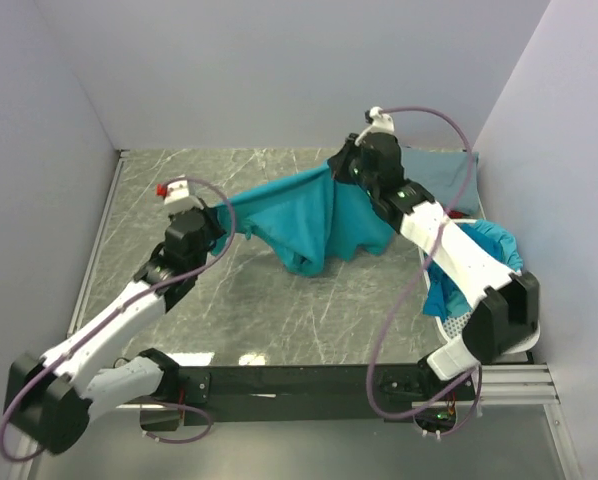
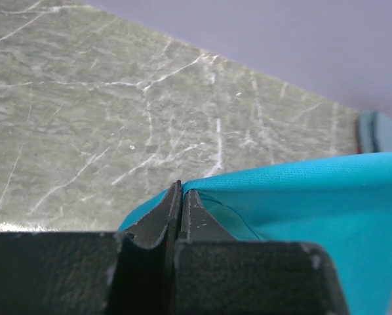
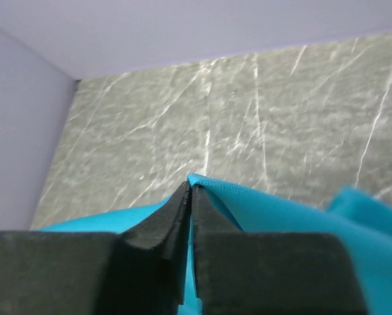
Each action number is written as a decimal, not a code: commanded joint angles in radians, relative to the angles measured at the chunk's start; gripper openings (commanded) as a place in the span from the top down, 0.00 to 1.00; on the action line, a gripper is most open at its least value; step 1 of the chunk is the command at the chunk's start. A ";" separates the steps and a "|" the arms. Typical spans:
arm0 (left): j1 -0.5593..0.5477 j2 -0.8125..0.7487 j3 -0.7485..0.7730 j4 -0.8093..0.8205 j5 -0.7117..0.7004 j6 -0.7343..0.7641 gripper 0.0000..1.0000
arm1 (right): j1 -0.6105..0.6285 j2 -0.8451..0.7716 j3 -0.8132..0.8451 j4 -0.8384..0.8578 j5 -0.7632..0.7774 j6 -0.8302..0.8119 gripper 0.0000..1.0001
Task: Fold and stack the t-shirts
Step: Move the tshirt to the center of the board, then flatten the tshirt out
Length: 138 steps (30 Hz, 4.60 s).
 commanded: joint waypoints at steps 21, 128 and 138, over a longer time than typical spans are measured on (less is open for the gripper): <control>0.240 0.516 0.111 -0.200 -0.093 -0.138 0.14 | -0.048 0.141 -0.249 0.100 -0.150 -0.026 0.44; 0.515 0.110 -0.022 -0.076 0.329 -0.171 1.00 | 0.271 0.259 -0.399 0.086 0.011 0.078 0.43; 0.515 0.096 0.050 -0.102 0.302 -0.152 1.00 | 0.254 0.111 -0.343 -0.033 0.130 0.009 1.00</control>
